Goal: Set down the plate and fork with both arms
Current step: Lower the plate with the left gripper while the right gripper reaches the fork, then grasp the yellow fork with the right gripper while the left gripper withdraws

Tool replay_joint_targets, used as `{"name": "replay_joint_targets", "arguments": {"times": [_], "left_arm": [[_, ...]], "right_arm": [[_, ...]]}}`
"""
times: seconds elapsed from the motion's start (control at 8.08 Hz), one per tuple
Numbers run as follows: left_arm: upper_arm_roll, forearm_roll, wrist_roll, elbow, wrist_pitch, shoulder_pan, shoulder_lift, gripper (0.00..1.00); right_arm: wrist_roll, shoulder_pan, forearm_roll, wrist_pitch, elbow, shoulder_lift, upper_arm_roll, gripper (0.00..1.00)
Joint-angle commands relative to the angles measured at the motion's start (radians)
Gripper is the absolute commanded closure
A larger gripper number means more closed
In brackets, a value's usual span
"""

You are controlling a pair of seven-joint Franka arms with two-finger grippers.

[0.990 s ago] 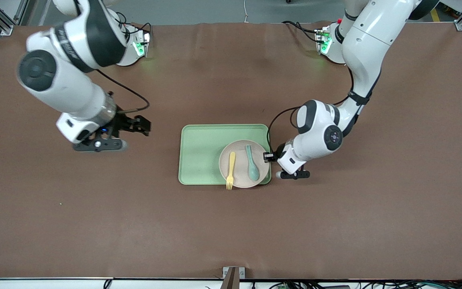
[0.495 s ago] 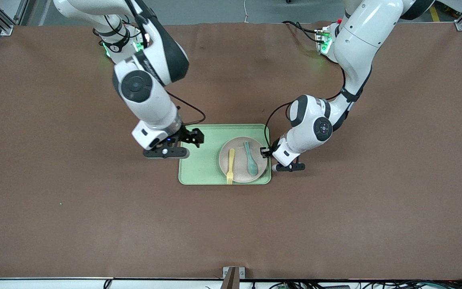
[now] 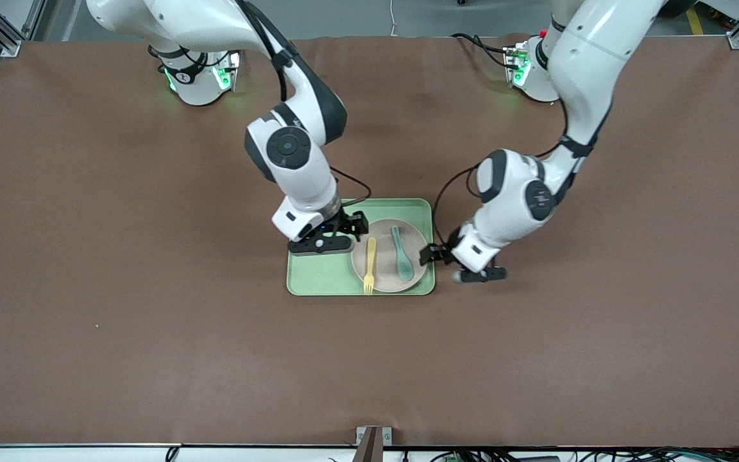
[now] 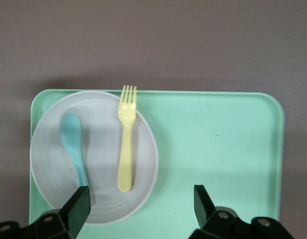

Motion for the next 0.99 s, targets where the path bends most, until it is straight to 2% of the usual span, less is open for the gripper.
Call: {"name": "replay_joint_targets", "arguments": {"times": [0.0,0.25,0.37,0.49,0.62,0.87], "left_arm": [[-0.003,0.003,0.011,-0.033,-0.022,0.13,-0.135,0.0],[0.008,0.042,0.008,-0.037,-0.14,0.23,-0.262,0.0],[0.0,0.173,0.005,-0.029,-0.245,0.304,-0.335,0.0],[0.014,0.269,0.0,-0.026,-0.331,0.306,-0.398,0.0],[0.052,0.343,0.009,-0.032,-0.398,0.276,-0.466,0.0],[0.23,0.4,0.035,-0.035,-0.557,0.133,-0.589,0.0]], "right_arm": [[0.018,0.031,-0.009,0.04,0.064,0.083,-0.017,0.13],[0.039,0.036,-0.027,0.043,0.162,0.181,-0.019,0.24],[0.09,0.044,-0.083,0.043,0.216,0.233,-0.019,0.26],[0.163,0.047,-0.151,0.043,0.273,0.285,-0.017,0.27],[0.2,0.048,-0.195,0.045,0.295,0.312,-0.015,0.27],[0.205,0.064,-0.197,0.045,0.316,0.344,-0.015,0.27]]}}
